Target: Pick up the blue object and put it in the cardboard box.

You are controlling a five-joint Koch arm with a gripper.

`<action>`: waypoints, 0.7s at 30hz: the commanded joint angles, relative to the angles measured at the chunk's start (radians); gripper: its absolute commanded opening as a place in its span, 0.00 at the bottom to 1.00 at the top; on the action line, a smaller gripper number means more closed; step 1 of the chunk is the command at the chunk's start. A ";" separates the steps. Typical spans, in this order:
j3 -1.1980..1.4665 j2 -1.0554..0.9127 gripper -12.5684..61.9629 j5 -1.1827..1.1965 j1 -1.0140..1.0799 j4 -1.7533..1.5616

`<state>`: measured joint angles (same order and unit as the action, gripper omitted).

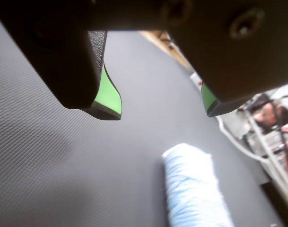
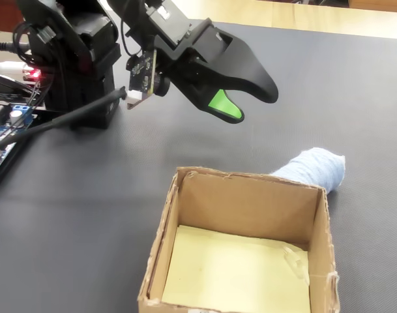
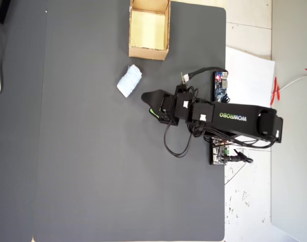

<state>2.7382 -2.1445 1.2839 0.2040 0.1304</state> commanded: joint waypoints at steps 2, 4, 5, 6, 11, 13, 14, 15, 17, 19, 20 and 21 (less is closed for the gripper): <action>-0.120 0.041 0.61 0.003 0.003 0.015; -0.187 0.091 0.61 0.020 0.003 0.078; -0.210 0.114 0.61 0.026 0.005 0.092; -0.232 0.135 0.61 0.028 0.011 0.101; -0.354 0.227 0.61 0.031 0.046 0.187; -0.397 0.262 0.61 0.032 0.063 0.213; -0.417 0.282 0.61 0.032 0.074 0.219; -0.433 0.304 0.61 0.032 0.084 0.221; -0.479 0.351 0.61 0.032 0.112 0.245; -0.509 0.380 0.61 0.032 0.127 0.256; -0.528 0.403 0.61 0.032 0.135 0.259; -0.545 0.426 0.61 0.032 0.144 0.261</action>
<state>2.2734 -1.7181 1.2855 0.3375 0.3958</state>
